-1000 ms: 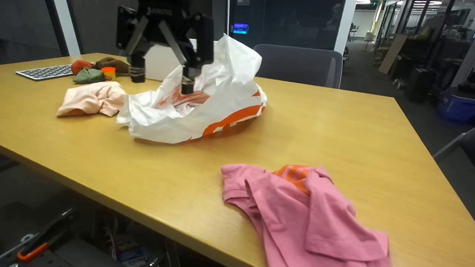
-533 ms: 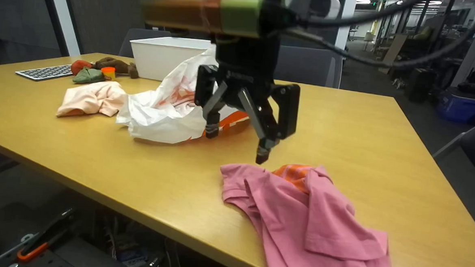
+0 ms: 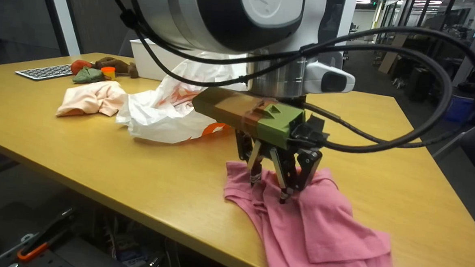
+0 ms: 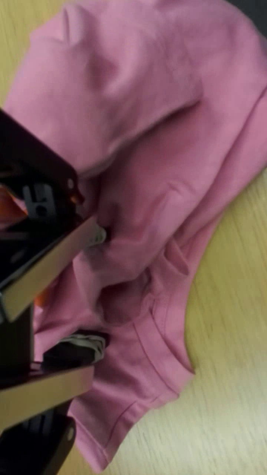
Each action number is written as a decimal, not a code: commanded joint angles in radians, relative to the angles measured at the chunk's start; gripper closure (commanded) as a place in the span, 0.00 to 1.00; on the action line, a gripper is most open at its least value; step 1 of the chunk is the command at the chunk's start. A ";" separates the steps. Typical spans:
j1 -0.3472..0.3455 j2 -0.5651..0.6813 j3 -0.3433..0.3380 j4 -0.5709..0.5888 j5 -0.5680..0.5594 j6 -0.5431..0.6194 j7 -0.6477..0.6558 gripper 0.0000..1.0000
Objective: Put the pink and peach shirts in the plastic bag, then pull up the ends of the plastic
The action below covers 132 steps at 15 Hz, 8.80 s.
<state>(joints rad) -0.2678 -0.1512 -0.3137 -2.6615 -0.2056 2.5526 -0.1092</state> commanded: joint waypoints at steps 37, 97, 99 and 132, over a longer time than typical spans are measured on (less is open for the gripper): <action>0.062 -0.910 0.728 0.057 -0.184 0.032 0.352 0.98; 0.671 -0.400 0.480 0.136 0.306 -0.478 -0.326 0.00; 0.671 -0.400 0.479 0.136 0.306 -0.478 -0.326 0.00; 0.572 0.391 0.617 0.550 0.162 -0.096 -0.470 0.81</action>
<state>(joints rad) 0.3303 0.2325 0.2809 -2.1327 -0.0334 2.4633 -0.6029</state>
